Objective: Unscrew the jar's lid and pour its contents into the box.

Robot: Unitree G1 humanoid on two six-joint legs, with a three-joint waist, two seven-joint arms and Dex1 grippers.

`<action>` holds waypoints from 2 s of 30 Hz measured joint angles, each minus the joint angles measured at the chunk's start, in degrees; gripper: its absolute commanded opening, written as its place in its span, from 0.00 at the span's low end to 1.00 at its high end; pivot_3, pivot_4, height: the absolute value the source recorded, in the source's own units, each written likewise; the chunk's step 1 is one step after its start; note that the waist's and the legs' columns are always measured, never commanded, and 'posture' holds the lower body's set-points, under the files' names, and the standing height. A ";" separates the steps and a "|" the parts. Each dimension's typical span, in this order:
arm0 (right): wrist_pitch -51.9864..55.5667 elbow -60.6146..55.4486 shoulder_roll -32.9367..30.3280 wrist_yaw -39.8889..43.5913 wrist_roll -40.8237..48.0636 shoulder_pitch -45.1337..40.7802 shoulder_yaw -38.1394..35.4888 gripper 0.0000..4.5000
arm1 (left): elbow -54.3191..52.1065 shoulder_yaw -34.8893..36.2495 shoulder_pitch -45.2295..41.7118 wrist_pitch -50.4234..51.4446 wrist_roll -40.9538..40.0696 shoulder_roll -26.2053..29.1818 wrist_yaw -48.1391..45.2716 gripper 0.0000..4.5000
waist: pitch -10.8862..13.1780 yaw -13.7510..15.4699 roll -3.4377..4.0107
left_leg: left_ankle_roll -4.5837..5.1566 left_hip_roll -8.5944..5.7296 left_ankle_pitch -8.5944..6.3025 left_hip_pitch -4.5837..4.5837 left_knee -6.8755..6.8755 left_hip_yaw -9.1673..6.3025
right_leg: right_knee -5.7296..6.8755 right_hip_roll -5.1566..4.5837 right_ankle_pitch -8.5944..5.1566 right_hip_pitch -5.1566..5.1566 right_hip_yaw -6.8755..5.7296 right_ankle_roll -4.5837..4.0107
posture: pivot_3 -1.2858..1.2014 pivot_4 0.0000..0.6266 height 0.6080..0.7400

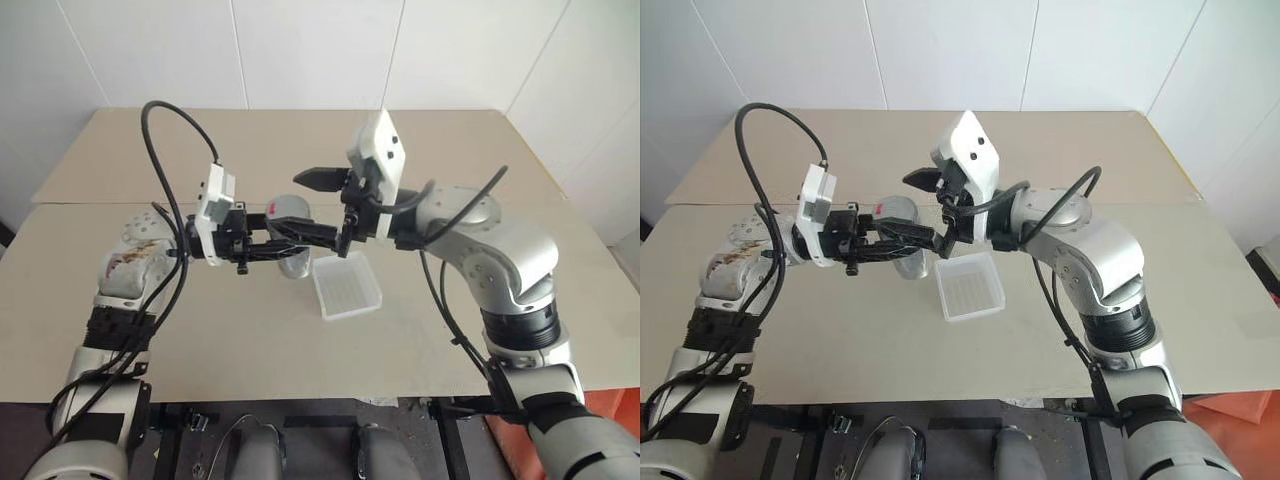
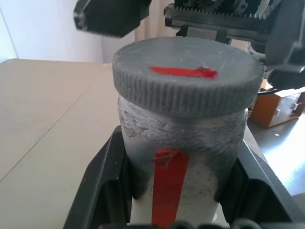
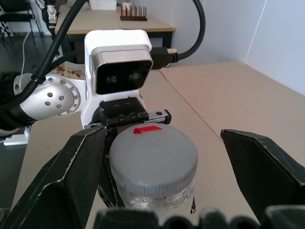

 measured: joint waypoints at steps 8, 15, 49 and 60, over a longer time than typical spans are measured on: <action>0.00 1.33 1.03 0.39 -0.94 -0.41 0.78 0.92 | 0.70 -0.27 -0.75 -1.19 0.78 -0.56 -1.77 0.43 | 0.00 -0.04 0.00 | 0.00 0.01 0.00 0.00 0.00 -0.01 | 0.01 0.01 0.00 -0.01 0.00 0.00 | 0.52 0.24 1.00; 0.00 2.31 1.49 1.71 -0.98 -0.76 1.30 0.61 | 1.53 -0.20 -0.99 -1.52 1.70 -0.56 -2.02 0.43 | 0.00 -0.06 0.00 | 0.00 0.01 0.00 0.00 0.00 -0.01 | 0.01 0.01 0.00 0.00 0.00 0.00 | 0.52 0.24 1.00; -27.42 19.05 -2.45 35.20 -2.21 -0.16 -3.52 0.99 | 1.93 -3.88 -0.27 -5.07 -2.93 4.22 -8.12 0.43 | 0.04 0.07 0.05 | 0.00 0.10 0.00 0.00 0.10 -0.02 | 0.08 0.09 0.00 -0.05 -0.02 0.00 | 0.52 0.24 1.00; -12.82 1.52 3.27 8.30 -7.45 3.09 1.52 0.99 | 0.61 -1.97 2.84 -4.96 0.82 0.77 0.87 0.43 | 0.04 -0.10 0.04 | -0.01 0.09 0.01 0.04 0.12 -0.02 | 0.13 0.10 0.01 -0.03 0.00 -0.01 | 0.52 0.24 1.00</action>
